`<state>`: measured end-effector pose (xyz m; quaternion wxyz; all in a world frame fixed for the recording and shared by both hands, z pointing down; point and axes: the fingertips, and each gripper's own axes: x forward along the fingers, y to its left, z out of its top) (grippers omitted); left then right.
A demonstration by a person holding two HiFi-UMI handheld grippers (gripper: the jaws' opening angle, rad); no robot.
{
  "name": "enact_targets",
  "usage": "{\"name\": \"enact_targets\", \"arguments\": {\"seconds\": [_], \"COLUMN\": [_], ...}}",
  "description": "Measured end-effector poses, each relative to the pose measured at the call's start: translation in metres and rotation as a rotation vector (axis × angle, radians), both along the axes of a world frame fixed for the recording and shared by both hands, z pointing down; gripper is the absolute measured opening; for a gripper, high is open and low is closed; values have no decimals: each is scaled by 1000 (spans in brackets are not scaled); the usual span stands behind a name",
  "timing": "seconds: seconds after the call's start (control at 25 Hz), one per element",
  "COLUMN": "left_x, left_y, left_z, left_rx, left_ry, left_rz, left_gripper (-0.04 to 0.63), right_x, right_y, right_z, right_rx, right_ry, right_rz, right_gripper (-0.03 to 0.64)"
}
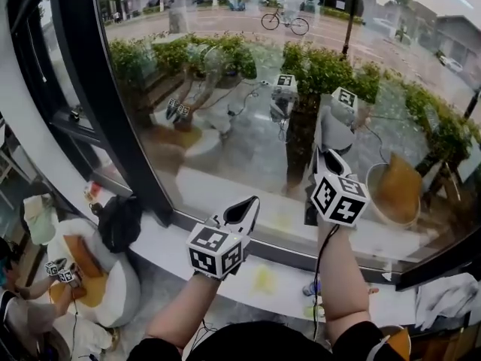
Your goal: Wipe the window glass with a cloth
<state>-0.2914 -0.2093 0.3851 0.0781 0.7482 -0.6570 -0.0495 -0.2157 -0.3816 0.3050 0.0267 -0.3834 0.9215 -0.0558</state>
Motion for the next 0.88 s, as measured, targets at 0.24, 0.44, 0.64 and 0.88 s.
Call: {"name": "enact_targets", "arguments": {"seconds": [0.24,0.44,0.64,0.88], "left_x": [-21,-42,-62,-80], "left_y": [7,23,40,61], "left_z": [5,12,18,20], "left_rx": [-1,-19,-33,-42], "left_ry": [-8,0,5,5], "left_rz": [5,-32,-76,-121], "left_gripper": [-2,-2,-2,-2], "right_x": [-59,-73,-103,-143], "right_y": [13,18,27,52], "right_z": [12,9,19,23], "right_rx": [-9,18,-27,-10], "right_ry": [32,31,23,65], "right_rz": [-58,-31,-83,-151], "right_gripper": [38,38,38,38]}}
